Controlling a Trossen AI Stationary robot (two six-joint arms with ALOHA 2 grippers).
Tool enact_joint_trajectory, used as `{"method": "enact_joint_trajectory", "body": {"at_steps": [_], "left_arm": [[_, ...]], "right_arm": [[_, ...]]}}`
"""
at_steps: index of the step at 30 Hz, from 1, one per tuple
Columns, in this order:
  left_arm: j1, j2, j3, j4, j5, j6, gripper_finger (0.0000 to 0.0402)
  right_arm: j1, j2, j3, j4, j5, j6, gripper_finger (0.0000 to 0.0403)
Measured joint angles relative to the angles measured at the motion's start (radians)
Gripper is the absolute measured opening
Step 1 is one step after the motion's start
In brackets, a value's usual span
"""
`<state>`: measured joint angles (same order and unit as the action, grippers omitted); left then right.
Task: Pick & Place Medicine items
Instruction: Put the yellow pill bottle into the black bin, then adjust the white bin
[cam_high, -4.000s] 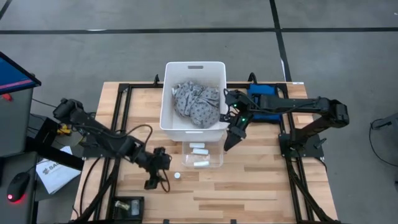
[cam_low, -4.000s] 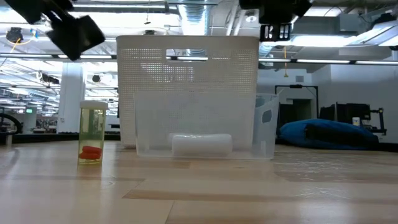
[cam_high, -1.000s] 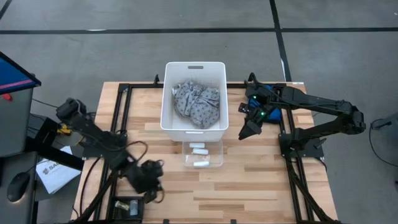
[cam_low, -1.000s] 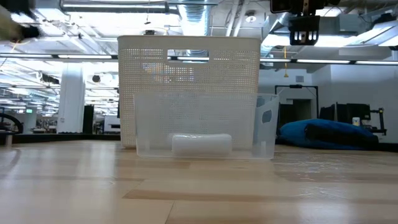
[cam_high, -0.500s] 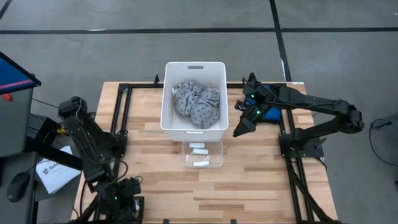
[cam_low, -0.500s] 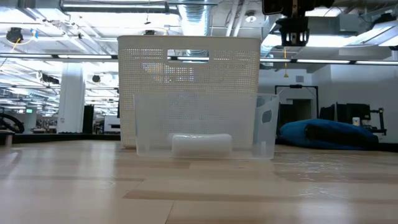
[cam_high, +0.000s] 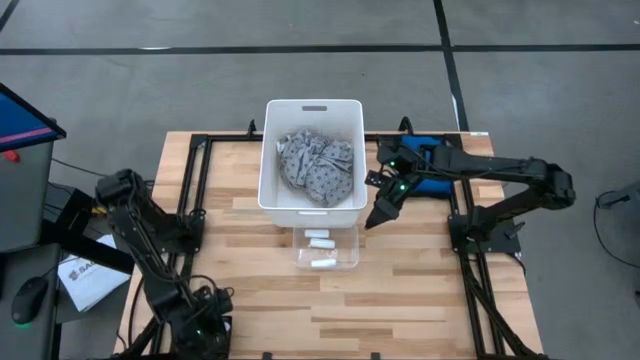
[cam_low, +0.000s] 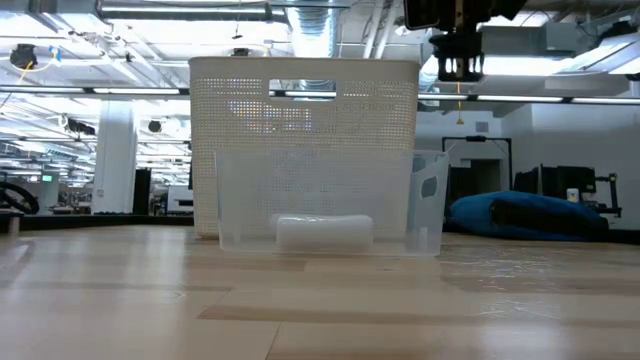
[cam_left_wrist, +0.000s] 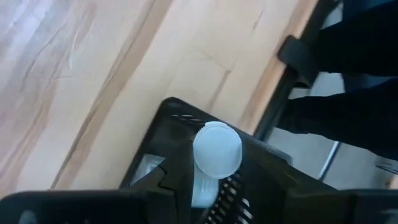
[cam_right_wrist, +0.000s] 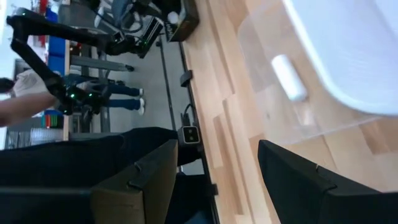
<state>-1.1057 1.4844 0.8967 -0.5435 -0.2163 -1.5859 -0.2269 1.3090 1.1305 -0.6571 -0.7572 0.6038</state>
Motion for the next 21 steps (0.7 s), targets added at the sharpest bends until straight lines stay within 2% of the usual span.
{"method": "enact_joint_trajectory", "body": {"at_steps": [6,13,17,21], "left_arm": [[0.0,0.025,0.0,-0.015,0.003,-0.023,0.0116],[-0.012,0.02,0.0,-0.025,-0.003,-0.027,0.017],[-0.044,-0.026,0.0,-0.03,-0.089,-0.024,0.02],[-0.059,-0.11,0.0,-0.111,-0.154,-0.018,0.0214]], "right_arm": [[0.026,0.018,0.002,0.019,0.0,0.01,0.022],[0.022,0.008,0.001,0.025,0.003,0.025,0.022],[0.022,-0.001,0.0,0.026,0.004,0.03,0.022],[0.022,-0.002,0.0,0.043,0.004,0.036,0.022]]}}
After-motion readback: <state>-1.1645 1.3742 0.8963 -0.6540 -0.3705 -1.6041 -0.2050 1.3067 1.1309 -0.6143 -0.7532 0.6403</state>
